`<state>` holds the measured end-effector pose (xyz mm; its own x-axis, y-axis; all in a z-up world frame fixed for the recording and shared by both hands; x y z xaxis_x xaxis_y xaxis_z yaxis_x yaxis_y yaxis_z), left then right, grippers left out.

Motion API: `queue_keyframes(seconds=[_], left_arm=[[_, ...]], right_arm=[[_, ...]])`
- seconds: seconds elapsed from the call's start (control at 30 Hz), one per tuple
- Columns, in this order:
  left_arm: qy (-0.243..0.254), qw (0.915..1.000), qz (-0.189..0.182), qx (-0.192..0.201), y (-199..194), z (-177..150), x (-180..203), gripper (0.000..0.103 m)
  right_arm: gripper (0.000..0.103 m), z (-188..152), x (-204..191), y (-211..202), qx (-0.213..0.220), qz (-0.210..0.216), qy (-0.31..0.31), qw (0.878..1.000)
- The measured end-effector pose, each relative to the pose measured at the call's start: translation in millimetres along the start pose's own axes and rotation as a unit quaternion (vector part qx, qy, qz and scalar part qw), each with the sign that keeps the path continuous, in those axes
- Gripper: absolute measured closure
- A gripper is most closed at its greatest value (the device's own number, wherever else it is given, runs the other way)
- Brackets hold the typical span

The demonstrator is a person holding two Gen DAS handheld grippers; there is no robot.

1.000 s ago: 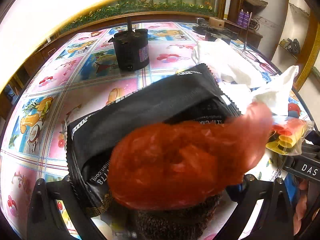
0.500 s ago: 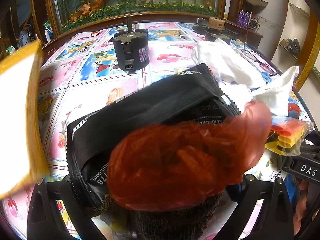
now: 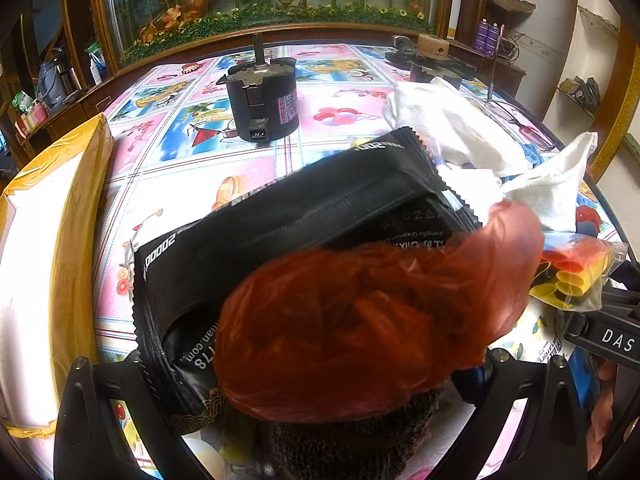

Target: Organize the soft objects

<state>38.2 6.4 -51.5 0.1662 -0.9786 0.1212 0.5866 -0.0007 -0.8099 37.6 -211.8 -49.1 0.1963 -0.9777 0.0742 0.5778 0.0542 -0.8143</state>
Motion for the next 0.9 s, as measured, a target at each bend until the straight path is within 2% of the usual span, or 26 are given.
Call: queue_keyframes(seconds=[0.27,0.63,0.73,0.8,0.9], left_arm=[[0.0,1.0,0.0,0.0,-0.1,0.1,-0.2,0.0],[0.004,1.0,0.001,-0.004,0.9,-1.2,1.1,0.0],[0.034,0.999,-0.02,-0.02,-2.6,-6.3,-0.2,0.0],[0.024,0.9988,-0.03,-0.03,-8.8,-9.5,-9.0,0.0],[0.014,0.9957,-0.09,-0.015,-26.2,-13.7,-16.3,0.0]], right_arm=[[0.001,-0.3,0.0,-0.2,0.0,0.001,0.0,1.0],[0.001,-1.0,2.9,-2.5,0.008,0.022,0.017,1.0],[0.001,-1.5,2.4,-2.2,0.005,0.02,0.014,1.0],[0.001,-1.6,2.5,-2.3,0.004,0.019,0.013,1.0],[0.001,-0.9,2.6,-2.0,0.01,0.017,0.014,1.0]])
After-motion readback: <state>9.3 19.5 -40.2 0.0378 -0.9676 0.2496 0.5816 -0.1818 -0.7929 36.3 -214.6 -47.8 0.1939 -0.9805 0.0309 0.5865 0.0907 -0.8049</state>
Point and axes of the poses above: each gripper's, at about its wrist camera, not at the fingertips, and y roughly the way its jaws point, x to its right, z to its top, the point moved 7 cm from there along y, roughly the way its jaws point, and after that the axes turned 12 degrees about -y, right-handed, at the moved point
